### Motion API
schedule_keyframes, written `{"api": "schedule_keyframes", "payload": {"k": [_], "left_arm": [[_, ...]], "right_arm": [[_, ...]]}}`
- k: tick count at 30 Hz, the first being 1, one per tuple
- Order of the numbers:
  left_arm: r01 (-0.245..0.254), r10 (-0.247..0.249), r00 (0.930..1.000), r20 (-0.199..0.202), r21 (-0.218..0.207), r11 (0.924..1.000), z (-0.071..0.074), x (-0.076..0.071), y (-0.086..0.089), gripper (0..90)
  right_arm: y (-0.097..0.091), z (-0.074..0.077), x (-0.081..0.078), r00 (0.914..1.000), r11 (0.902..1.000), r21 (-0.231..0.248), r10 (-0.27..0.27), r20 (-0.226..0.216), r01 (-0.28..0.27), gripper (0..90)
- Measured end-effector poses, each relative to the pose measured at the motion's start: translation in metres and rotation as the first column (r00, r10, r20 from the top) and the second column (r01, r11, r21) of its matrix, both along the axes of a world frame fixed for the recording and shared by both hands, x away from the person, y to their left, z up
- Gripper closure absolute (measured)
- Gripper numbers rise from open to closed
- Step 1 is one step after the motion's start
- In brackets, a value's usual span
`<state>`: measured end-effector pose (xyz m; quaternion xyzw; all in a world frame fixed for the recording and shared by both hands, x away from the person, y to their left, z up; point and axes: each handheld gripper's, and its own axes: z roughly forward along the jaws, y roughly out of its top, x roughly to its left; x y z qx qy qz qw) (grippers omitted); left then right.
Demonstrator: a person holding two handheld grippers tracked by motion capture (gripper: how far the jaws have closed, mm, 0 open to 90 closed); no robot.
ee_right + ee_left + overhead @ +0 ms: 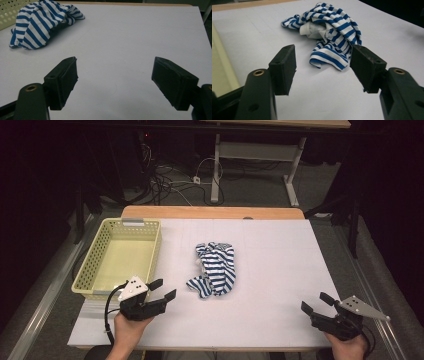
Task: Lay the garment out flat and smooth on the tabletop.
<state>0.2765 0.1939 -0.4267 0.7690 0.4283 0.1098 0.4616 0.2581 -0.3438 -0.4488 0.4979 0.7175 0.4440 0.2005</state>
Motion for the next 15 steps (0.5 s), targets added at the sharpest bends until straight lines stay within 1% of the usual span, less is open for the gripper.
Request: {"api": "schedule_keyframes", "payload": {"k": [10, 15], "left_arm": [[0.033, -0.033, 0.9994, -0.012, 0.002, 0.9994, -0.004, 0.008, -0.016, 36.4], [0.044, -0.043, 0.9987, -0.026, 0.002, 0.9990, -0.007, 0.013, -0.022, 36.4]], "right_arm": [[0.000, 0.000, -0.001, 1.0000, 1.0000, -0.002, 0.000, 0.005, 0.000, 22.1], [0.000, 0.000, -0.001, 0.9999, 1.0000, -0.001, 0.008, 0.006, -0.008, 21.9]]}}
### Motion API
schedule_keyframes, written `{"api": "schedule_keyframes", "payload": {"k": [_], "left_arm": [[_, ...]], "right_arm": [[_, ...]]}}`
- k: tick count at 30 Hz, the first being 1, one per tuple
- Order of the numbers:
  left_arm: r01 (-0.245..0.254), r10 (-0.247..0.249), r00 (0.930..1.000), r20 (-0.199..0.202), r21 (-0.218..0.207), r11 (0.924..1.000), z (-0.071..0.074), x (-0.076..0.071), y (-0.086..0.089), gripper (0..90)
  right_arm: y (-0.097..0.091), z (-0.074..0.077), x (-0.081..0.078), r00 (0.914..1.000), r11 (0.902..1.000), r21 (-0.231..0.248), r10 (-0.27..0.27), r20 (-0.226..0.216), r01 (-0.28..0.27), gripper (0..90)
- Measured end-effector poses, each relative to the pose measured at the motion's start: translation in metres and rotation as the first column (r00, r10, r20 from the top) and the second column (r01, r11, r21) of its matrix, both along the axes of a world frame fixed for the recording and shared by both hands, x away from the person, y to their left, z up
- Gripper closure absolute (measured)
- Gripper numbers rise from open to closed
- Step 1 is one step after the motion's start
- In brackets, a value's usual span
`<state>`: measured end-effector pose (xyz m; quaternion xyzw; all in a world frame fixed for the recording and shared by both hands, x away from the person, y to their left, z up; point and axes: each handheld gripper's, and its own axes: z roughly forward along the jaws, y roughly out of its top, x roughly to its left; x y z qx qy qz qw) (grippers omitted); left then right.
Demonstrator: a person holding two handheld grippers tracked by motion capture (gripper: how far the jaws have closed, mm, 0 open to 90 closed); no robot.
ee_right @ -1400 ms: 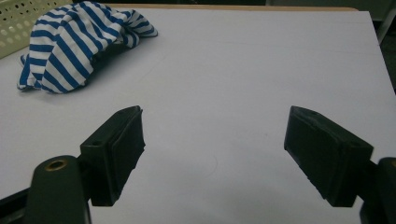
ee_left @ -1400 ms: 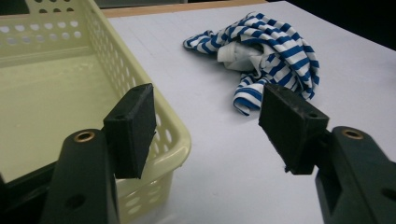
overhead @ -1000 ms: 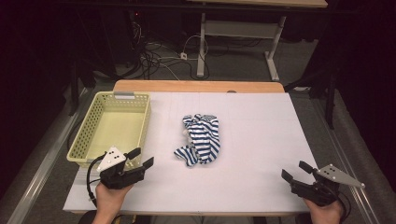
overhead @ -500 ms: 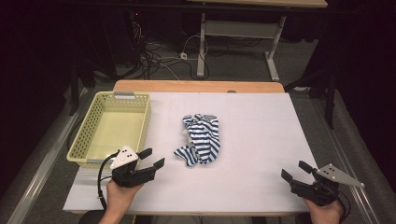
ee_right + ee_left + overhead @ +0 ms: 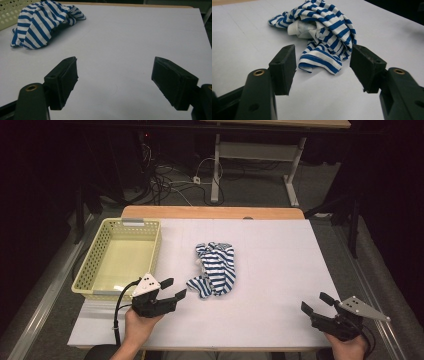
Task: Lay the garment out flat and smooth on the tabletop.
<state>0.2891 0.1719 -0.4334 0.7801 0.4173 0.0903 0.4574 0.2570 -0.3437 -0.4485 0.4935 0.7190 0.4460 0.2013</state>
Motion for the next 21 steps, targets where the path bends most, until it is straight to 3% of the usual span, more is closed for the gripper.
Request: {"api": "schedule_keyframes", "payload": {"k": [21], "left_arm": [[0.031, -0.028, 0.9980, -0.056, 0.052, 0.9982, -0.015, 0.021, -0.024, 36.4]], "right_arm": [[0.000, 0.000, -0.002, 0.9999, 1.0000, -0.007, -0.006, 0.010, 0.006, 23.5]]}}
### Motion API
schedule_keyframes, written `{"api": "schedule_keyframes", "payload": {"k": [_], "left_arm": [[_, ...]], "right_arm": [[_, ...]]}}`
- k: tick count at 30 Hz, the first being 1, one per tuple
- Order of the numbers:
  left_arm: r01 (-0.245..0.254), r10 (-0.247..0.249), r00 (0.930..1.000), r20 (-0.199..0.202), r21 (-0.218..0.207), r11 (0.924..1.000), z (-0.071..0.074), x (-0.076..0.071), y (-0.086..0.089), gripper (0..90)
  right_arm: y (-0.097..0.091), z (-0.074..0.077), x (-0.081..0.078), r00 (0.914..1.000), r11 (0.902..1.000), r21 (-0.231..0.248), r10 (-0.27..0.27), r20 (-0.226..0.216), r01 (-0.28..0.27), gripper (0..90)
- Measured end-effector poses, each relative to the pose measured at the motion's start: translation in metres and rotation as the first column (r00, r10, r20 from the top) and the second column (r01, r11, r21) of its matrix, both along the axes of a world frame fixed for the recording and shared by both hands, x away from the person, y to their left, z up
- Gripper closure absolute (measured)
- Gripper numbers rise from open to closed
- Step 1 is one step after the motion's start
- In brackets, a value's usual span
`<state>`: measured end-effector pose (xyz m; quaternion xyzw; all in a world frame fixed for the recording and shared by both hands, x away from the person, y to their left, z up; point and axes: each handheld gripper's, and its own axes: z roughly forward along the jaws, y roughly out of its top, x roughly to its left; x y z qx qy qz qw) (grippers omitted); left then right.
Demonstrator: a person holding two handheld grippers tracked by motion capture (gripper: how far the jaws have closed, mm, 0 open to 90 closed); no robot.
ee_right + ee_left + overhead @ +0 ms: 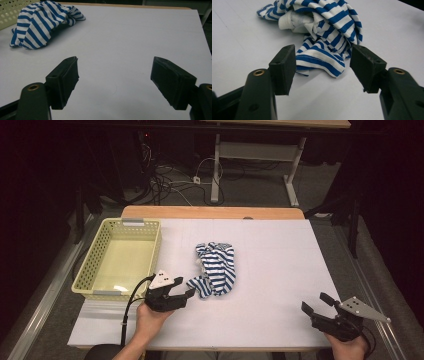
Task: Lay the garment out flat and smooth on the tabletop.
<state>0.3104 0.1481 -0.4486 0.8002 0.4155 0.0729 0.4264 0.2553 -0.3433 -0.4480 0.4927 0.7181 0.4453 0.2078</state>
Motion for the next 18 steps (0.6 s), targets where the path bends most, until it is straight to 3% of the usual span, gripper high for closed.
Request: {"api": "schedule_keyframes", "payload": {"k": [5, 11, 14, 18], "left_arm": [[0.004, -0.004, 0.9999, -0.012, 0.016, 0.9999, -0.004, 0.006, -0.004, 36.4], [0.005, -0.004, 0.9997, -0.024, 0.029, 0.9996, -0.007, 0.012, -0.009, 36.4], [0.008, -0.006, 0.9995, -0.031, 0.047, 0.9988, -0.009, 0.014, -0.012, 37.3], [0.010, -0.007, 0.9990, -0.044, 0.058, 0.9983, -0.011, 0.017, -0.015, 37.7]], "right_arm": [[0.006, 0.001, 0.001, 0.9998, 0.9995, -0.022, 0.020, 0.000, -0.020, 24.9], [0.018, 0.002, 0.004, 0.9976, 0.9926, -0.099, 0.070, 0.000, -0.069, 26.0], [0.022, 0.005, 0.007, 0.9964, 0.9916, -0.098, 0.085, 0.004, -0.084, 26.1], [0.029, 0.009, 0.013, 0.9943, 0.9934, -0.048, 0.105, 0.019, -0.104, 27.1]]}}
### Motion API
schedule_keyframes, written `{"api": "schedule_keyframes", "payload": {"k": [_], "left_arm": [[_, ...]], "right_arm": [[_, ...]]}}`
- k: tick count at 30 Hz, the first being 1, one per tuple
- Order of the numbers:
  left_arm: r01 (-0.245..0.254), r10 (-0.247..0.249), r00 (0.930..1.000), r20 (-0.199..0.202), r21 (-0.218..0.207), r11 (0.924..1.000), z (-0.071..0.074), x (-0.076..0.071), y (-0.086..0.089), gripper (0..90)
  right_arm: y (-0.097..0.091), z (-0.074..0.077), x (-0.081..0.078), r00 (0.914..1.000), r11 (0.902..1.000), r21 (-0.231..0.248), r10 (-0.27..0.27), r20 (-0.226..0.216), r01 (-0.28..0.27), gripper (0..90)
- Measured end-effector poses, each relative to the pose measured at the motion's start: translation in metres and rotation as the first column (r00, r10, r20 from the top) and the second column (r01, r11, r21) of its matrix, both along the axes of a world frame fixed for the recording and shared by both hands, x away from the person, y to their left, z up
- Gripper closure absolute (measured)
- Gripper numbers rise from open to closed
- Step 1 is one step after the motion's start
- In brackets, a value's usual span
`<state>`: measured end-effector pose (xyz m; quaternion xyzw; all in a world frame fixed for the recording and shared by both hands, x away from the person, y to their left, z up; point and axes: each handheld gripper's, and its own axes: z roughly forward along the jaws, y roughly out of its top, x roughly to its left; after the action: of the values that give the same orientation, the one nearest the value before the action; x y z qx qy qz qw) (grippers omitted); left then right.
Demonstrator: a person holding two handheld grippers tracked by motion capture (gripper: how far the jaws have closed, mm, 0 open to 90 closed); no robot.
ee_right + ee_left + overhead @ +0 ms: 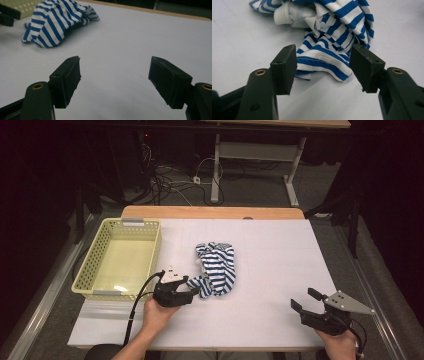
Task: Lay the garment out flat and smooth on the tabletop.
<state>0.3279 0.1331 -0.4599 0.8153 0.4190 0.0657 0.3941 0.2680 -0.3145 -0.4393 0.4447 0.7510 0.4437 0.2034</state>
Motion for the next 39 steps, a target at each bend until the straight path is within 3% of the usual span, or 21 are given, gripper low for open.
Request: {"api": "schedule_keyframes", "payload": {"k": [4, 11, 16, 19, 24, 32, 39], "left_arm": [[0.002, -0.002, 0.9999, -0.011, 0.006, 1.0000, -0.002, 0.004, -0.002, 38.3], [0.003, -0.003, 0.9996, -0.028, 0.018, 0.9998, -0.004, 0.009, -0.007, 39.4], [0.012, -0.011, 0.9993, -0.035, 0.052, 0.9986, -0.005, 0.012, -0.010, 40.7], [0.020, -0.018, 0.9991, -0.039, 0.062, 0.9979, -0.006, 0.013, -0.012, 41.4], [0.026, -0.022, 0.9981, -0.057, 0.071, 0.9971, -0.008, 0.016, -0.013, 42.9], [0.019, -0.013, 0.9969, -0.078, 0.076, 0.9969, -0.011, 0.022, -0.013, 46.7], [0.019, -0.011, 0.9946, -0.103, 0.072, 0.9972, -0.014, 0.025, -0.014, 48.5]], "right_arm": [[0.006, 0.002, 0.005, 0.9998, 0.9998, 0.012, 0.019, -0.010, -0.018, 28.0], [0.017, 0.006, 0.015, 0.9992, 0.9988, 0.031, 0.038, 0.011, -0.038, 28.2], [0.021, 0.007, 0.022, 0.9991, 0.9980, 0.049, 0.041, 0.007, -0.041, 28.2], [0.028, 0.008, 0.025, 0.9986, 0.9963, 0.067, 0.053, 0.008, -0.053, 28.3], [0.045, 0.009, 0.029, 0.9961, 0.9945, 0.058, 0.087, 0.015, -0.087, 29.4], [0.075, 0.007, 0.042, 0.9884, 0.9900, 0.023, 0.140, -0.058, -0.139, 34.0], [0.099, 0.000, 0.061, 0.9679, 0.9811, 0.007, 0.192, -0.162, -0.194, 41.2]]}}
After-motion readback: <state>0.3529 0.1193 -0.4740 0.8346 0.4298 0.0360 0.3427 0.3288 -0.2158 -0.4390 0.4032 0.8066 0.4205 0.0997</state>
